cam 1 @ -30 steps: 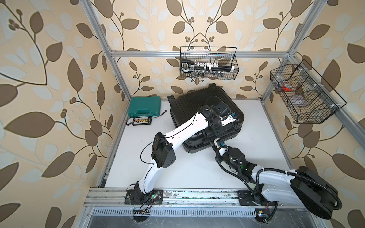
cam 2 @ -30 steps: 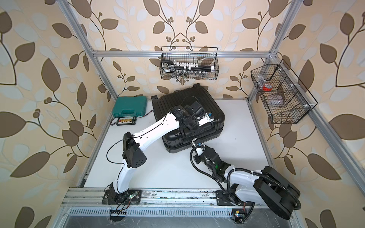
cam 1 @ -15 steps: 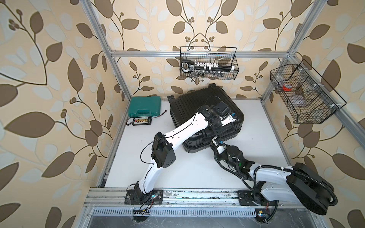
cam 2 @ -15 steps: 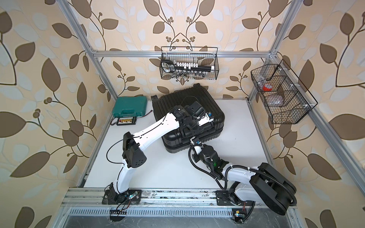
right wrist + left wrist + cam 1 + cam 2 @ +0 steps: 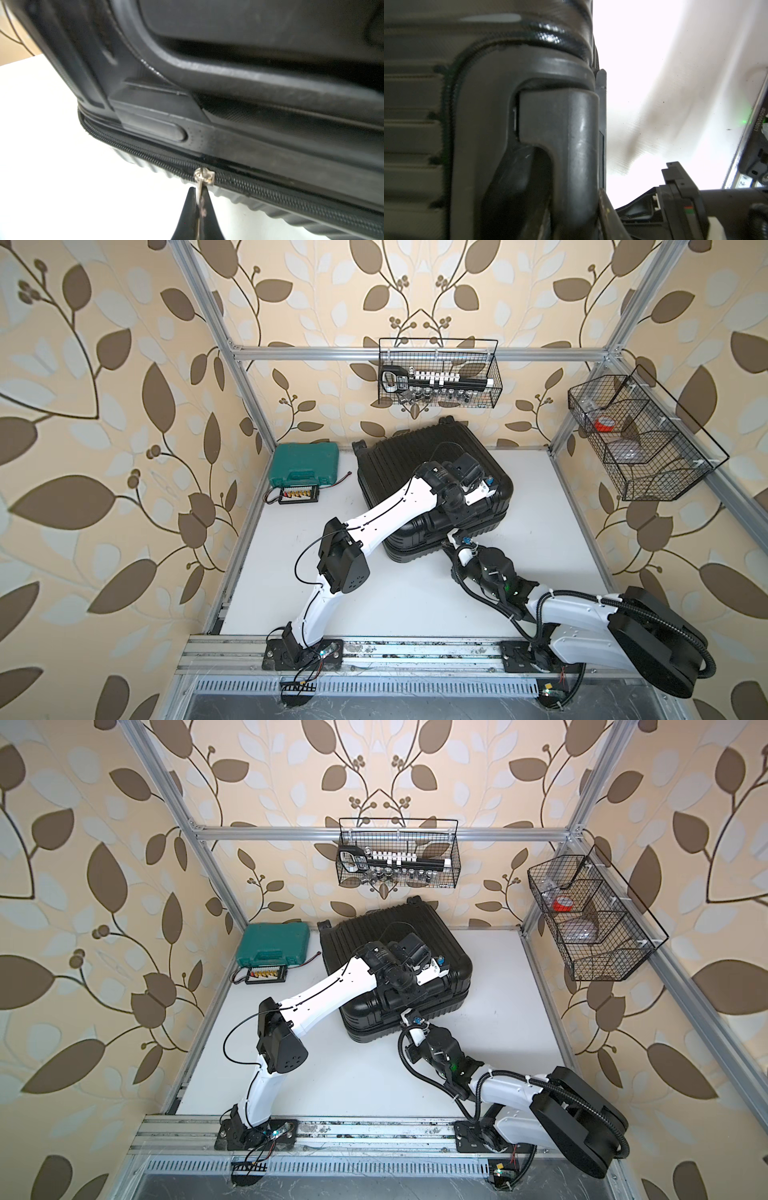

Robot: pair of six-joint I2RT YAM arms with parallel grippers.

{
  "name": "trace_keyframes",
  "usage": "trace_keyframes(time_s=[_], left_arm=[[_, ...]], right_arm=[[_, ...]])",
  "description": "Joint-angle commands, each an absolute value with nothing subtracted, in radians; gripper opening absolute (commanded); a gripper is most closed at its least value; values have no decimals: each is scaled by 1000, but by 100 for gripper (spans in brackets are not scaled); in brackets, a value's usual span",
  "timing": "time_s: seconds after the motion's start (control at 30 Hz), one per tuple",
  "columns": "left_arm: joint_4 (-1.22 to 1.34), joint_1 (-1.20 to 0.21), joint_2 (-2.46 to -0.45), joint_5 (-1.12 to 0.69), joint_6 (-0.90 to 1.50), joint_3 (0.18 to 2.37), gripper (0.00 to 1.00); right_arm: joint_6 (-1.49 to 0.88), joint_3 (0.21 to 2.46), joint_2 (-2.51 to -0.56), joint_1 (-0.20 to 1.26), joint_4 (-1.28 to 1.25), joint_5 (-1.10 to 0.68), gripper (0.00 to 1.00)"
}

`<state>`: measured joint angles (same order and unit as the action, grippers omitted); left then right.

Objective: Close the suitcase zippers
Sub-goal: Zip the zipper on the suitcase.

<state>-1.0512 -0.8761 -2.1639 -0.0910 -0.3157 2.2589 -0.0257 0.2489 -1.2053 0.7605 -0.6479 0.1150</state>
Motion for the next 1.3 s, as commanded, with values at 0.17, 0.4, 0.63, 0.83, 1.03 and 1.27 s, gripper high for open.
trace_keyframes(time_s=[0.17, 0.4, 0.63, 0.83, 1.03, 1.27], left_arm=[[-916, -872, -2119, -34, -214, 2393, 13], [-857, -871, -2123, -50, -174, 2396, 12], [-767, -871, -2163, -110, -97, 2391, 10], [-755, -871, -2183, -203, -67, 2392, 14], [-773, -871, -2109, -252, -99, 2325, 65], [-733, -856, -1968, -209, -116, 2218, 77]], right_arm=[[0, 297, -1179, 918, -676, -63, 0], [-7, 355, -1217, 1009, -685, -39, 0], [-5, 419, -1292, 1119, -711, -12, 0], [-58, 416, -1299, 1137, -680, 117, 0], [-153, 334, -1248, 1138, -619, 300, 0], [-287, 239, -1146, 1137, -539, 444, 0]])
